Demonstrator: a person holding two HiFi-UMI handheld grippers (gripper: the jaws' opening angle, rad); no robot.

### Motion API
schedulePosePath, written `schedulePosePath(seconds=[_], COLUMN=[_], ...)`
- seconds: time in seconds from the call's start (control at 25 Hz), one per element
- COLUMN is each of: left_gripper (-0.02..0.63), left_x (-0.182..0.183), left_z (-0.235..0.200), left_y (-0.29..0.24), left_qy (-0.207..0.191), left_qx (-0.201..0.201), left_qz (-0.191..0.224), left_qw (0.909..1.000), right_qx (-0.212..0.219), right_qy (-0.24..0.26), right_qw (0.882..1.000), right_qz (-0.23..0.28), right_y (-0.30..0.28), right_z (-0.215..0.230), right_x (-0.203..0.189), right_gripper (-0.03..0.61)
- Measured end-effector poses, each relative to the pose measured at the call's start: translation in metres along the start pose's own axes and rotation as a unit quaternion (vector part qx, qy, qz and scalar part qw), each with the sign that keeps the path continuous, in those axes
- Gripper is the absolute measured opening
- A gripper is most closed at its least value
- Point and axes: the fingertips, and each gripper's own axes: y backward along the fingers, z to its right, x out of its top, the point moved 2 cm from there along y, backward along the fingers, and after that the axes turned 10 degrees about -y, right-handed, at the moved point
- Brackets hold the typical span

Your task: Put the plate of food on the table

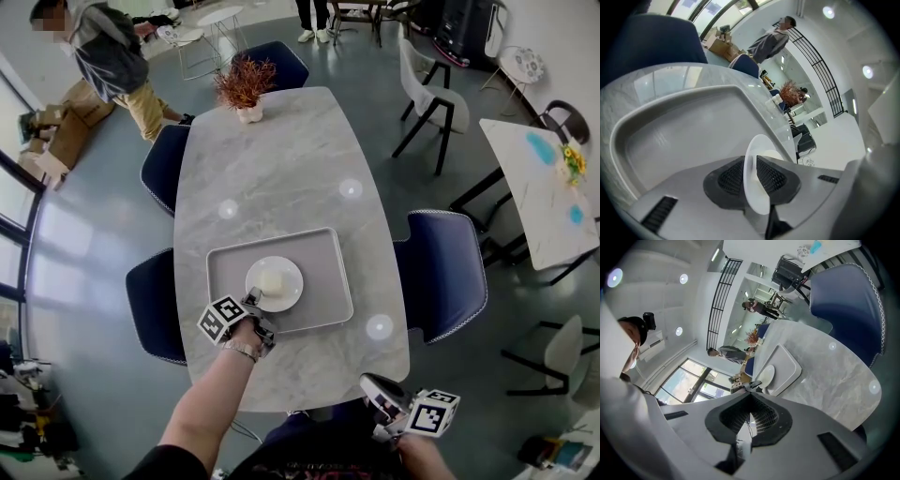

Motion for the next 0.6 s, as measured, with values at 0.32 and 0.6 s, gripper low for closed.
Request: schedulePosePath(seconds=[0.32,0.6], left_gripper=[0.113,0.117], left_x=[0.007,0.011], left_z=[-0.003,-0.009], left_y=[0.007,0.023], left_qy=[-0.074,-0.099], left_qx=[0.038,0.040], left_qz=[0.000,0.025], left_qw=[0.9965,0.9940], right_qx=[0.000,0.008], right_qy=[0.002,-0.001], right_qw=[1.000,1.000], right_qz=[-0.004,-0.005], right_y=[0.002,0.003], right_z=[0.003,0.002], right_x=[0.001,0.000], right_gripper=[0.011,0.011])
